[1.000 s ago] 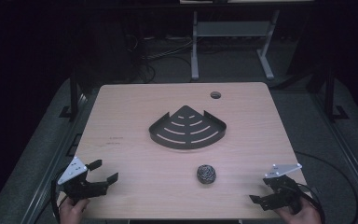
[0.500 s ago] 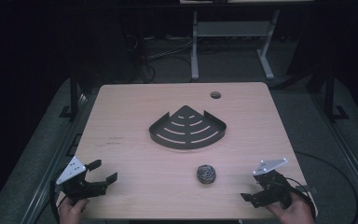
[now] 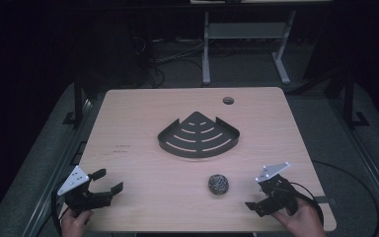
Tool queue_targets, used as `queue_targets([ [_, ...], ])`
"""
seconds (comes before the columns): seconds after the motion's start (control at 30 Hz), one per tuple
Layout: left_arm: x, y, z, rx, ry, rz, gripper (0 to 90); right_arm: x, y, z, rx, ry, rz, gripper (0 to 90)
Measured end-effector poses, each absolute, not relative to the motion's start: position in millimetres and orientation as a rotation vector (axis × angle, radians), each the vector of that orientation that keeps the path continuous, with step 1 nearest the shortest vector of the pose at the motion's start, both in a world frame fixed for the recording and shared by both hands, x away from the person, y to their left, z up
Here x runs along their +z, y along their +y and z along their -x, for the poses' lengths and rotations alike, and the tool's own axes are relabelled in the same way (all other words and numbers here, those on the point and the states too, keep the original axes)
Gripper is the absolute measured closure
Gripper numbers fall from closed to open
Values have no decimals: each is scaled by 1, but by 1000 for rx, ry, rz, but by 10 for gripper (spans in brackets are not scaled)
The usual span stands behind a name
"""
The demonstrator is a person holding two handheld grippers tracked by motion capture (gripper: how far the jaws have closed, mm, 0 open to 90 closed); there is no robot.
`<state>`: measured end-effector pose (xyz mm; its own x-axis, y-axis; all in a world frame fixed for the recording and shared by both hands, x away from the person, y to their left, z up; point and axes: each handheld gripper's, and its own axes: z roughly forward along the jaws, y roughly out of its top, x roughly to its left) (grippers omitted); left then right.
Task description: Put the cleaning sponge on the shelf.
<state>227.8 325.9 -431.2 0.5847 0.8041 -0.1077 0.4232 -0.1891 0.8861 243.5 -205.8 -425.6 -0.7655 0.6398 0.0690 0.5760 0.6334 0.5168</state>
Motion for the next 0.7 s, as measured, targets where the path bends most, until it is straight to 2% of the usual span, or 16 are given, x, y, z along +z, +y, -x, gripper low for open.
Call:
queue_targets([
  [0.7,-430,326,-228,473,1001,-1807,133,-409,-171,-262,757,2800,-888,149],
])
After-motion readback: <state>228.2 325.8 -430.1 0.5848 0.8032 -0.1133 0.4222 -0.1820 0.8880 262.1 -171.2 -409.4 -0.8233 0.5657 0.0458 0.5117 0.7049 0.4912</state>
